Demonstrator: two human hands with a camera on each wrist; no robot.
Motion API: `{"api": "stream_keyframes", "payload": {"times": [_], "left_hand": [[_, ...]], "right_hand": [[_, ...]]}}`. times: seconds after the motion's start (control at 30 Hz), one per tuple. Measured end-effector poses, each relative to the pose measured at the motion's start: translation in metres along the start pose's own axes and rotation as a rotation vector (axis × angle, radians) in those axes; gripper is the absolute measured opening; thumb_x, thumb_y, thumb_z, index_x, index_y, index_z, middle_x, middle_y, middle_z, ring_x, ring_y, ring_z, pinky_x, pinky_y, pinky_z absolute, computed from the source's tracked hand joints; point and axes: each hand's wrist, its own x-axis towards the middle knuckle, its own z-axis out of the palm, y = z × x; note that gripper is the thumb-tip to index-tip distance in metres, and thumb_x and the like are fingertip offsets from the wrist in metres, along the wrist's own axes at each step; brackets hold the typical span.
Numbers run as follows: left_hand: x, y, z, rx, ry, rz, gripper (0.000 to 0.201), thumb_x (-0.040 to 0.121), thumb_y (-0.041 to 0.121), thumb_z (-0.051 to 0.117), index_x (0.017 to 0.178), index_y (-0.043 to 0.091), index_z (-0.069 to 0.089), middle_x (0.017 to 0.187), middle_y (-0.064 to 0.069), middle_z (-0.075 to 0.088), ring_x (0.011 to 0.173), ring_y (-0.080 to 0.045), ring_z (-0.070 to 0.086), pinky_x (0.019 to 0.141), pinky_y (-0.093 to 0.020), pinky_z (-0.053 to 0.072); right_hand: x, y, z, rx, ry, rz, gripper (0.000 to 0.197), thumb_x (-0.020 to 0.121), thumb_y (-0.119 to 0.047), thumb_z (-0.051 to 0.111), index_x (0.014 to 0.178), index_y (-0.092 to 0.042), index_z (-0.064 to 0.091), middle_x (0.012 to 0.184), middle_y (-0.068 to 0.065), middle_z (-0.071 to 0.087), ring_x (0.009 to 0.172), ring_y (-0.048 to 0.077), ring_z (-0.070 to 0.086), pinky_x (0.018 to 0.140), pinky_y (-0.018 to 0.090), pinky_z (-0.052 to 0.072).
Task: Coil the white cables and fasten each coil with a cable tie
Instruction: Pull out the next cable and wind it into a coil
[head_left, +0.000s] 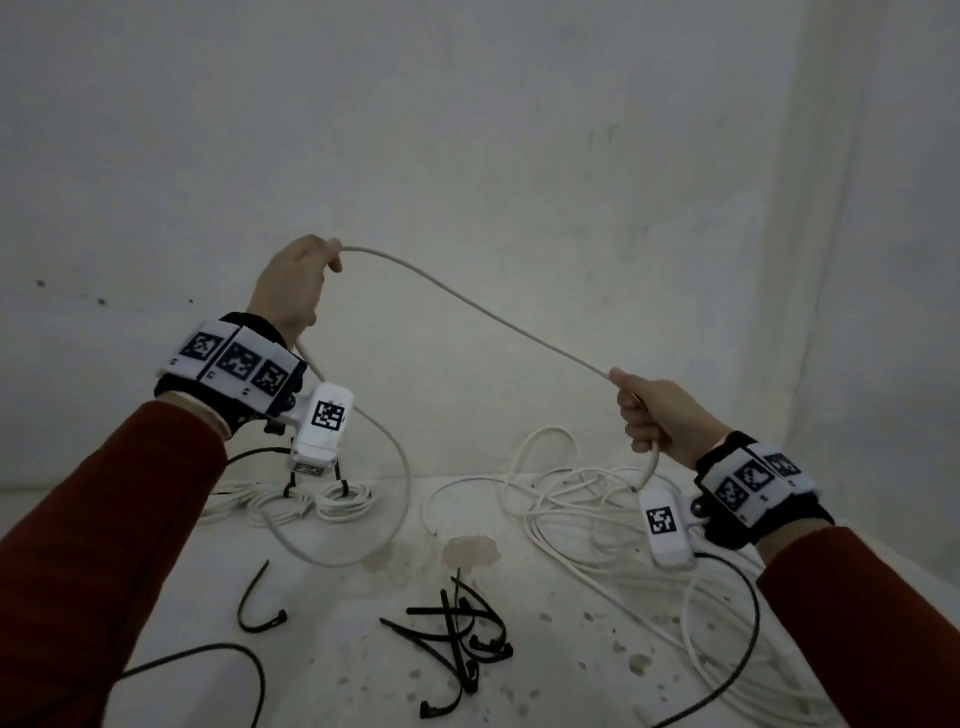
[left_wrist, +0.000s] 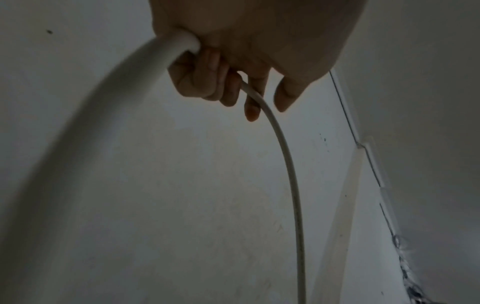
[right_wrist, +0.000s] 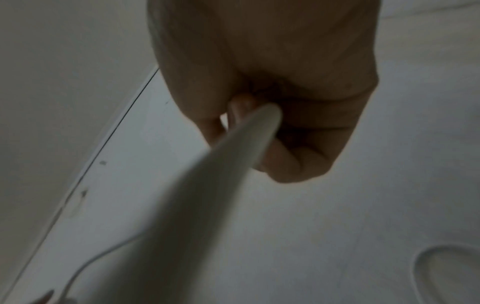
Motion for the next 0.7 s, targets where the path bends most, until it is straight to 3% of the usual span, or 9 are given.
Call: {"api": "stream_keyframes", "payload": {"times": [0.1,0.13,0.17,0.23,0.3,0.37,0.47,0.57,0.7], "left_hand": [[-0.005,-0.003,-0.010,0.223,0.013,0.113,0.035,0.096,0.045,0.043,0.078,0.016,0.050,0.072,-0.003,0.046,0.066,-0.019,0.041,0.060,-0.030,0.033],[-0.007,-0.003,-0.013,0.304,0.011,0.158,0.034,0.097,0.042,0.043,0.082,0.013,0.053,0.073,-0.004,0.049,0.066,-0.020,0.042,0.059,-0.028,0.032],[-0.008,-0.004,-0.014,0.383,-0.005,0.209,0.031,0.098,0.037,0.043,0.085,0.012,0.056,0.073,-0.005,0.050,0.067,-0.021,0.043,0.058,-0.027,0.031],[-0.009,-0.005,-0.016,0.515,-0.047,0.336,0.028,0.100,0.027,0.043,0.090,0.009,0.062,0.076,-0.007,0.053,0.071,-0.022,0.045,0.058,-0.029,0.026],[-0.010,-0.009,-0.016,0.541,-0.070,0.423,0.025,0.100,0.020,0.042,0.098,0.008,0.065,0.078,-0.007,0.054,0.066,-0.019,0.044,0.056,-0.026,0.028],[-0.012,-0.015,-0.017,0.522,-0.076,0.465,0.024,0.100,0.015,0.041,0.105,0.009,0.063,0.077,-0.007,0.053,0.061,-0.016,0.043,0.055,-0.024,0.032],[-0.016,-0.025,-0.017,0.576,-0.081,0.547,0.027,0.100,0.022,0.041,0.112,0.010,0.061,0.084,-0.010,0.060,0.070,-0.024,0.051,0.063,-0.035,0.041],[-0.026,-0.026,-0.016,0.681,-0.093,0.751,0.039,0.100,0.036,0.037,0.106,0.009,0.064,0.074,-0.006,0.058,0.065,-0.025,0.050,0.056,-0.036,0.042],[-0.041,-0.015,-0.010,0.774,-0.153,1.019,0.042,0.094,0.033,0.034,0.097,0.011,0.068,0.064,-0.002,0.055,0.056,-0.019,0.040,0.049,-0.029,0.031]], "right_hand": [[-0.002,0.006,0.000,0.520,-0.269,0.005,0.014,0.069,-0.020,0.064,0.064,-0.014,0.052,0.045,-0.005,0.029,0.035,0.008,0.019,0.032,0.021,0.027],[-0.002,0.007,0.000,0.656,-0.360,-0.031,0.016,0.064,-0.017,0.070,0.070,-0.012,0.056,0.048,-0.004,0.032,0.039,0.008,0.018,0.033,0.022,0.029],[-0.001,0.008,0.000,0.782,-0.467,-0.062,0.015,0.070,-0.015,0.071,0.080,-0.010,0.061,0.051,-0.003,0.036,0.043,0.009,0.019,0.035,0.022,0.030],[-0.002,0.005,0.005,0.957,-0.641,-0.134,0.022,0.096,-0.018,0.050,0.108,-0.006,0.063,0.058,-0.001,0.036,0.048,0.012,0.025,0.044,0.025,0.031],[-0.006,-0.004,0.014,1.044,-0.594,-0.207,0.031,0.100,-0.019,0.040,0.117,-0.003,0.060,0.057,0.001,0.037,0.051,0.013,0.028,0.048,0.026,0.031],[-0.015,-0.019,0.022,1.160,-0.482,-0.291,0.024,0.088,-0.008,0.049,0.106,0.001,0.062,0.056,0.002,0.044,0.050,0.015,0.034,0.048,0.027,0.038],[-0.030,-0.041,0.031,1.446,-0.402,-0.413,0.030,0.077,0.009,0.054,0.107,0.010,0.057,0.067,0.008,0.054,0.053,0.021,0.048,0.053,0.030,0.048],[-0.036,-0.065,0.037,1.507,-0.251,-0.492,0.025,0.090,-0.006,0.049,0.112,0.003,0.055,0.066,0.006,0.062,0.049,0.015,0.053,0.054,0.024,0.051],[-0.029,-0.083,0.051,1.335,-0.020,-0.612,0.015,0.096,-0.023,0.044,0.107,-0.015,0.052,0.064,-0.002,0.062,0.046,0.010,0.051,0.054,0.021,0.050]]}}
